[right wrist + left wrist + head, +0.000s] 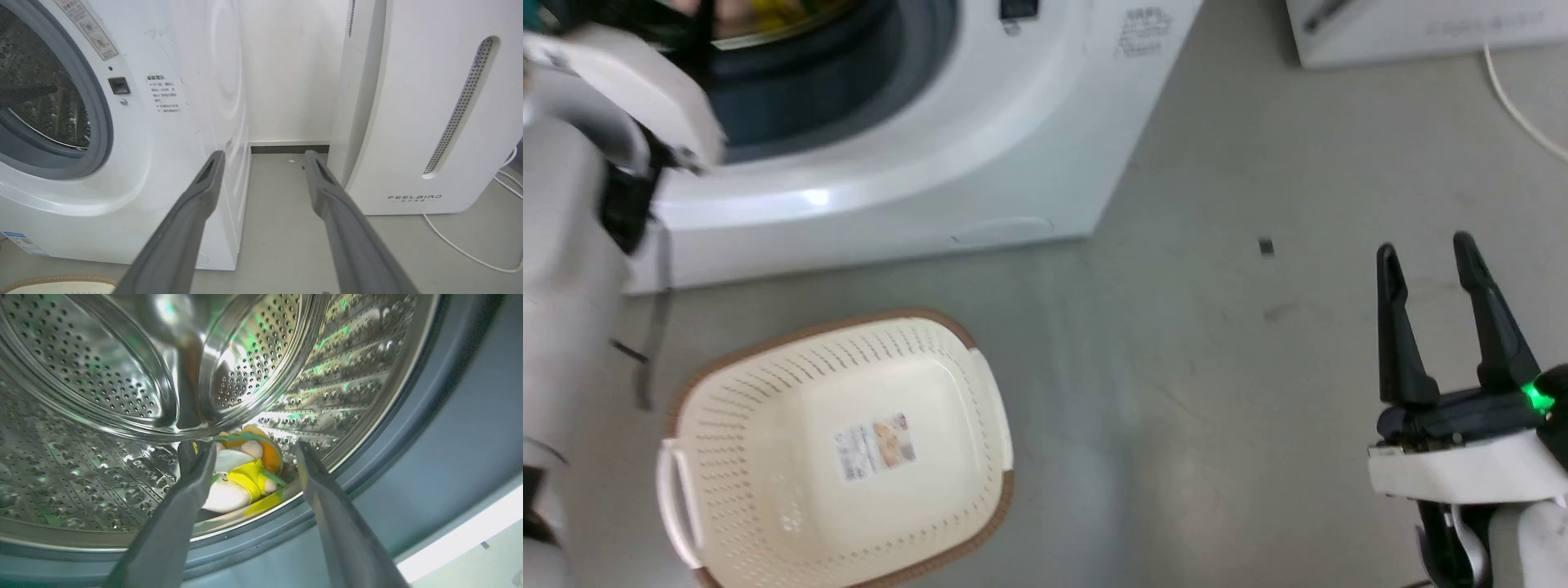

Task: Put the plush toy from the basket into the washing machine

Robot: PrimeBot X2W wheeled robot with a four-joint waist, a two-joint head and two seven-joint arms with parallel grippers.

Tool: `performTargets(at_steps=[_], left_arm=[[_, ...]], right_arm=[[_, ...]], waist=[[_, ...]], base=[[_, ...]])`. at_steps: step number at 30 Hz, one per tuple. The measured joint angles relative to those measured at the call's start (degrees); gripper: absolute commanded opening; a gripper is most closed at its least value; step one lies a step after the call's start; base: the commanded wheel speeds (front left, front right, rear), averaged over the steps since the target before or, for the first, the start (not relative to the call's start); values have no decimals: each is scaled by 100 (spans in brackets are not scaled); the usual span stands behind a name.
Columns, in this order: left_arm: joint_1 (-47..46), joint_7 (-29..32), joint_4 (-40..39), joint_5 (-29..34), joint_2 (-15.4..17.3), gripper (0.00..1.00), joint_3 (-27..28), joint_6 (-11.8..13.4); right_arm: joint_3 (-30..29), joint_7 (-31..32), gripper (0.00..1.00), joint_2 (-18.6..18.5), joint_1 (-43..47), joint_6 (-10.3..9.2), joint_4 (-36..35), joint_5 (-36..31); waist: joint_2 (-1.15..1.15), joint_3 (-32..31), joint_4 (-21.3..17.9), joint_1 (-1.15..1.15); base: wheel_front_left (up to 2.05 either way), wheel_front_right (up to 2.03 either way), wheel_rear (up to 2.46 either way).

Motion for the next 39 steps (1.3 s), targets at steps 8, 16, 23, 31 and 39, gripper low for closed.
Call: performTargets(at_steps=[8, 16, 23, 31, 39], left_arm=[[1588, -146, -1876, 252, -210, 100, 643, 883], [4015, -147, -4091, 987, -328, 100, 1708, 1871], [5430, -146, -4642, 1128, -744, 100, 2022, 1829], [6279, -147, -4648, 1612, -1205, 100, 2187, 1804], [6875, -147, -4622, 1985, -1558, 100, 2457, 1701]], right_arm=[[-156, 0, 100, -1, 395, 0, -97, -105], [-126, -1, 100, 0, 718, 0, -201, -145], [-26, -1, 100, 0, 918, 0, -220, -165], [222, -1, 100, 0, 1310, 0, -68, -108], [253, -1, 100, 0, 1517, 0, -11, -54]], waist=[[0, -994, 486, -1], [0, -1691, 907, -1], [0, -1995, 1063, -1], [0, -2263, 1112, -1], [0, -2472, 1103, -1]], base=[[0, 0, 0], [0, 0, 0], [0, 0, 0], [0, 0, 0], [0, 0, 0]])
